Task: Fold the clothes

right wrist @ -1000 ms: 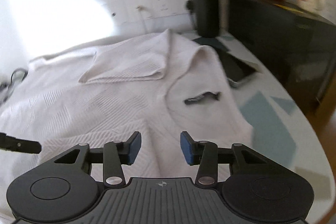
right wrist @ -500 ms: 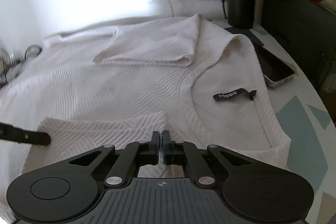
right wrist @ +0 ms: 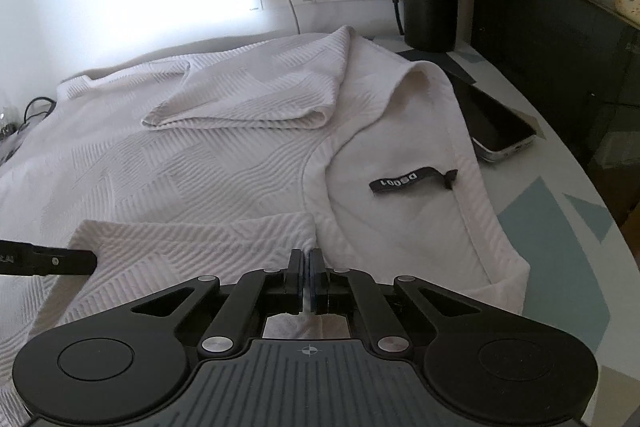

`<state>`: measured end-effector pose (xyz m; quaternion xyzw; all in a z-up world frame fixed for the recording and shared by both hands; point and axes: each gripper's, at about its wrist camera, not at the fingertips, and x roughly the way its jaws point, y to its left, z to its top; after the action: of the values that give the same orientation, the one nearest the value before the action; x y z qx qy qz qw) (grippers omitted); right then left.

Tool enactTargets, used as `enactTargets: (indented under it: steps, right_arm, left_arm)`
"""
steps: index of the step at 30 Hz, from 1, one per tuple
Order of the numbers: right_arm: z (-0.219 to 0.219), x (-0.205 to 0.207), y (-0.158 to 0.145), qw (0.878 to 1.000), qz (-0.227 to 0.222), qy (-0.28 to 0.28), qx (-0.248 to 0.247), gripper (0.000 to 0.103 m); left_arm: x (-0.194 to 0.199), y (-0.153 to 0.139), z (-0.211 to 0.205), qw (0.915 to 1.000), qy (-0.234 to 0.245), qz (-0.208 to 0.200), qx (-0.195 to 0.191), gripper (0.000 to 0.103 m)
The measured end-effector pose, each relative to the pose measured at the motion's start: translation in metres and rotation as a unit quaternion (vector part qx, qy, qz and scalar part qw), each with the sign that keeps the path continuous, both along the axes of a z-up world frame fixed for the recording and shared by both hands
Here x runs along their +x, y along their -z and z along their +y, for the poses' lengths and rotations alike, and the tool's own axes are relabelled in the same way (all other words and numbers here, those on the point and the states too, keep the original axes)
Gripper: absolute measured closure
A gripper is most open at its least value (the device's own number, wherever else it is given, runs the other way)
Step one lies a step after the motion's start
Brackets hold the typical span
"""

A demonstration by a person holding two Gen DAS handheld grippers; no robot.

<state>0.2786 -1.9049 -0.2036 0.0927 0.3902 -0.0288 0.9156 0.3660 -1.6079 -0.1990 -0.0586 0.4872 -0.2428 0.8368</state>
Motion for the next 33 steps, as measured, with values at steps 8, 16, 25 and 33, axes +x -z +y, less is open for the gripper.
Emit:
enactTargets:
  steps: [8,16,25,33]
  right_arm:
    - [-0.002,-0.013,-0.025,0.998,-0.046,0.04,-0.015,0.04]
    - [0.011,-0.021,-0.038,0.998,-0.052,0.015,-0.011,0.005]
    - [0.049,-0.008,-0.01,0.997,0.022,-0.023,-0.073,0.001]
    - [0.062,-0.004,0.004,0.995,0.053,-0.032,-0.082,0.001]
  left_arm:
    - [-0.015,-0.016,0.025,0.9979,-0.055,-0.033,-0.005,0.01]
    - [-0.018,-0.003,0.078,0.9868,-0.159,0.006,0.029,0.007]
    - [-0.029,-0.002,0.077,0.9851,-0.15,0.001,0.084,0.001]
    - [-0.036,0.005,0.059,0.9791,-0.118,-0.016,0.165,0.0]
